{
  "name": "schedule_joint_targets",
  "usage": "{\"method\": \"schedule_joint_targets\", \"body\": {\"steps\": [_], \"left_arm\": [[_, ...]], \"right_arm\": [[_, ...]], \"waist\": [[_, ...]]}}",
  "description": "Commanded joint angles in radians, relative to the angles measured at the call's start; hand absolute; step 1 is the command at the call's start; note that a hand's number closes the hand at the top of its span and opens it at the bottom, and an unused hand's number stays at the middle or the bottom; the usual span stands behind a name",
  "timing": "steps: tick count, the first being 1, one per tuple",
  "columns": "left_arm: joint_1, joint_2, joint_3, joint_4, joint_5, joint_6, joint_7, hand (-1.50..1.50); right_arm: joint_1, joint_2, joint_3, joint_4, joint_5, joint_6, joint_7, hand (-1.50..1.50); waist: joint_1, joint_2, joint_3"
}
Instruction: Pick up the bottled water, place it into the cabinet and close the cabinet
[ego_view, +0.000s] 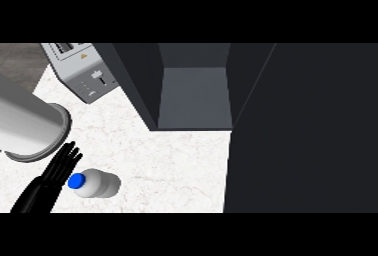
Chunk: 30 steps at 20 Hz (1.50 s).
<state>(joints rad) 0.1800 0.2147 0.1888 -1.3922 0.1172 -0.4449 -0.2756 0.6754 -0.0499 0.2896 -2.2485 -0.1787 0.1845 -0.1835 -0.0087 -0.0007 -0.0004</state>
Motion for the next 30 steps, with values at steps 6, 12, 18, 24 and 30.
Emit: {"method": "schedule_joint_targets", "body": {"steps": [6, 12, 18, 24, 30], "left_arm": [[-0.188, 0.01, 0.039, 0.398, -0.031, -0.031, -0.126, -1.5], [-0.251, 0.028, 0.031, 0.538, -0.084, -0.046, -0.245, -1.5], [-0.285, 0.051, 0.028, 0.658, -0.099, -0.09, -0.309, -1.5], [-0.39, 0.034, 0.028, 0.879, -0.129, -0.084, -0.411, -1.5], [-0.387, 0.001, 0.016, 0.875, -0.081, -0.184, -0.378, -1.5]], "right_arm": [[0.018, -0.026, 0.019, 0.0, -0.006, 0.003, -0.009, -1.5], [0.066, -0.051, -0.012, 0.012, -0.026, 0.033, -0.069, -1.5], [0.005, -0.013, 0.041, 0.046, 0.025, -0.015, -0.074, -1.5], [0.046, -0.042, 0.021, 0.018, -0.034, 0.001, -0.07, -1.5], [0.027, -0.021, 0.048, 0.081, 0.018, -0.007, -0.109, -1.5]], "waist": [[-0.002, 0.001, 0.0], [-0.004, 0.0, 0.0], [0.001, 0.0, 0.0], [-0.007, 0.002, -0.001], [-0.006, 0.0, 0.0]]}}
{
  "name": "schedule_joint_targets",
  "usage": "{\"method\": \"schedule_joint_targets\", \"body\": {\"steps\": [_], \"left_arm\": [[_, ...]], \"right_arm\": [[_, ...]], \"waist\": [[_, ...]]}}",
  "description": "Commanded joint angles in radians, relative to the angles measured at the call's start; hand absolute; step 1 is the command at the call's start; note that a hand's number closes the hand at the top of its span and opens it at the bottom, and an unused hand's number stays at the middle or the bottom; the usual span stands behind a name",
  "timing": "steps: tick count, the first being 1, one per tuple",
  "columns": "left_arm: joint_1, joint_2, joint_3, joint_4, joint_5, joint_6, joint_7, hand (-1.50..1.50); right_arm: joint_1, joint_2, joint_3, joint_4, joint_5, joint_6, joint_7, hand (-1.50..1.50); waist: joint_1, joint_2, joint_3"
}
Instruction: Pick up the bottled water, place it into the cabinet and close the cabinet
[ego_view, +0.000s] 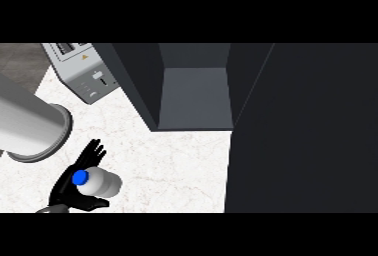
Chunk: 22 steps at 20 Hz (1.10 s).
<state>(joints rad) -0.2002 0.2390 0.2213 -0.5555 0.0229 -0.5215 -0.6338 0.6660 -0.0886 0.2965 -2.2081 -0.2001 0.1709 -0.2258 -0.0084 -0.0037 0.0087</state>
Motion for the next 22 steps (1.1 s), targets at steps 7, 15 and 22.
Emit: {"method": "schedule_joint_targets", "body": {"steps": [7, 15, 22], "left_arm": [[-0.051, -0.077, -0.03, 0.089, 0.025, -0.105, -0.007, -1.5], [-0.043, -0.083, -0.091, 0.063, -0.007, -0.135, -0.043, 1.5], [-0.025, -0.055, -0.086, 0.033, 0.041, -0.2, -0.022, 1.5]], "right_arm": [[-0.002, 0.002, 0.028, -0.006, 0.004, -0.006, 0.0, -1.5], [-0.101, 0.014, -0.017, 0.096, -0.022, -0.019, 0.019, -1.5], [-0.029, 0.03, 0.04, 0.108, 0.024, -0.019, -0.066, -1.5]], "waist": [[-0.009, 0.006, -0.01], [0.0, 0.008, -0.01], [-0.003, 0.004, -0.009]]}}
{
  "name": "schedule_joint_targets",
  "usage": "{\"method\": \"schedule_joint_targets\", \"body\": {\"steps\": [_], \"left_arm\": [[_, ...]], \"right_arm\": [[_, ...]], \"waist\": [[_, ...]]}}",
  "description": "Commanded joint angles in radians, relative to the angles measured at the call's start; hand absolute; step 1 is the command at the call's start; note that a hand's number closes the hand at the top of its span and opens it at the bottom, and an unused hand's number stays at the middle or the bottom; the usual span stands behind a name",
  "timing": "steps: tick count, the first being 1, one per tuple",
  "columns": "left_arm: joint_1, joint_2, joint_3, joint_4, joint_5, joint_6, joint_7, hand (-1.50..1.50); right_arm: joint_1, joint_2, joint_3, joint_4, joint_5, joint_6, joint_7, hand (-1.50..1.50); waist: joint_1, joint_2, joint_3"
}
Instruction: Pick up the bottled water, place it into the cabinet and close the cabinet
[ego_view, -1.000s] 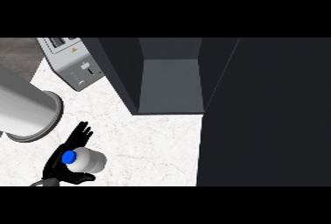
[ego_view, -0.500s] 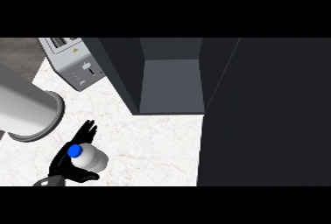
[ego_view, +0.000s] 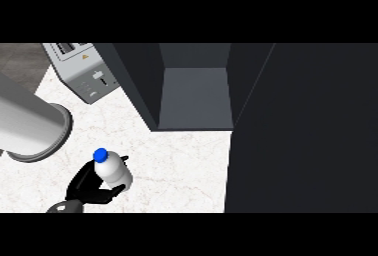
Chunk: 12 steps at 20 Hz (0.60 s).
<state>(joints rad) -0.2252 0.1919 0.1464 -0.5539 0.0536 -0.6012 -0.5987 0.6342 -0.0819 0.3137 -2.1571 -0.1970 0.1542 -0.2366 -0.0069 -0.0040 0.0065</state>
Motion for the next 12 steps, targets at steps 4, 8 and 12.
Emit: {"method": "schedule_joint_targets", "body": {"steps": [4, 8, 12], "left_arm": [[-0.029, -0.04, -0.002, 0.069, -0.004, -0.011, -0.111, 1.5], [-0.057, -0.039, 0.147, 0.066, 0.169, 0.007, -0.071, 1.5], [-0.077, -0.037, 0.177, 0.09, 0.208, 0.025, -0.074, 1.5]], "right_arm": [[-0.009, 0.005, 0.034, -0.047, 0.016, -0.032, 0.044, -1.5], [0.004, -0.031, -0.02, -0.009, -0.033, 0.021, 0.002, -1.5], [-0.014, -0.032, -0.027, -0.026, -0.039, 0.003, 0.035, -1.5]], "waist": [[-0.005, 0.006, -0.008], [-0.007, 0.006, -0.008], [-0.002, 0.005, -0.007]]}}
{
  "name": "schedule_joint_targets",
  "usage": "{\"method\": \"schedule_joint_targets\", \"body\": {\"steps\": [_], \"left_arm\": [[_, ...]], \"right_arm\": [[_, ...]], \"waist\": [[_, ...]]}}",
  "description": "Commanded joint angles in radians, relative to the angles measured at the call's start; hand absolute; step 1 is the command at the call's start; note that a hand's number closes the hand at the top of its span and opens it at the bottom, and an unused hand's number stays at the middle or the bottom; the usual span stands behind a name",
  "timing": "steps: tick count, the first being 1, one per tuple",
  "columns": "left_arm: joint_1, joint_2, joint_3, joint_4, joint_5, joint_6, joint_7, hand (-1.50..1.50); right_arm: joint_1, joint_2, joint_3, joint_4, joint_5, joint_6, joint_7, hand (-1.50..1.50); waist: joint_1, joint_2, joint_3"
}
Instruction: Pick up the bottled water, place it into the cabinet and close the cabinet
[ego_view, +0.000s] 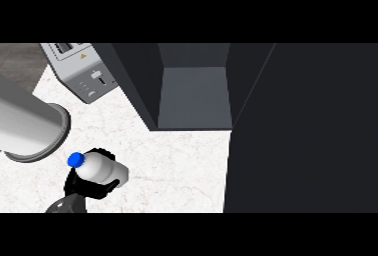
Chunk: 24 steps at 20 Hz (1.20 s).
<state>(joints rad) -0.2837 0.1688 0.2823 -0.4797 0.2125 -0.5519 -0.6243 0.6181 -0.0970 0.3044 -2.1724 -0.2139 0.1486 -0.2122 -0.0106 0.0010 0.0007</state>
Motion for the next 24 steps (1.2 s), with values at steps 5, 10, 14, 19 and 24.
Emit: {"method": "schedule_joint_targets", "body": {"steps": [5, 10, 14, 19, 24], "left_arm": [[-0.021, -0.06, 0.046, 0.0, 0.08, -0.008, -0.065, 1.5], [-0.032, -0.033, 0.048, -0.023, 0.136, -0.065, 0.034, 1.5], [0.032, -0.043, 0.034, -0.14, 0.173, -0.055, 0.087, 1.5], [0.078, -0.096, -0.025, -0.34, 0.198, 0.019, 0.231, 1.5], [0.109, -0.13, -0.072, -0.58, 0.242, 0.125, 0.412, 1.5]], "right_arm": [[0.046, -0.003, 0.029, 0.009, 0.028, 0.006, -0.046, -1.5], [0.01, -0.028, -0.024, 0.004, -0.009, 0.01, -0.022, -1.5], [0.028, -0.024, 0.01, 0.038, 0.006, 0.023, -0.065, -1.5], [-0.038, -0.014, 0.007, -0.052, -0.036, -0.032, 0.078, -1.5], [-0.026, 0.009, 0.041, 0.004, 0.018, -0.044, 0.011, -1.5]], "waist": [[0.0, -0.002, -0.001], [0.004, -0.002, -0.001], [0.009, -0.004, 0.0], [0.013, -0.003, 0.0], [0.011, -0.004, 0.0]]}}
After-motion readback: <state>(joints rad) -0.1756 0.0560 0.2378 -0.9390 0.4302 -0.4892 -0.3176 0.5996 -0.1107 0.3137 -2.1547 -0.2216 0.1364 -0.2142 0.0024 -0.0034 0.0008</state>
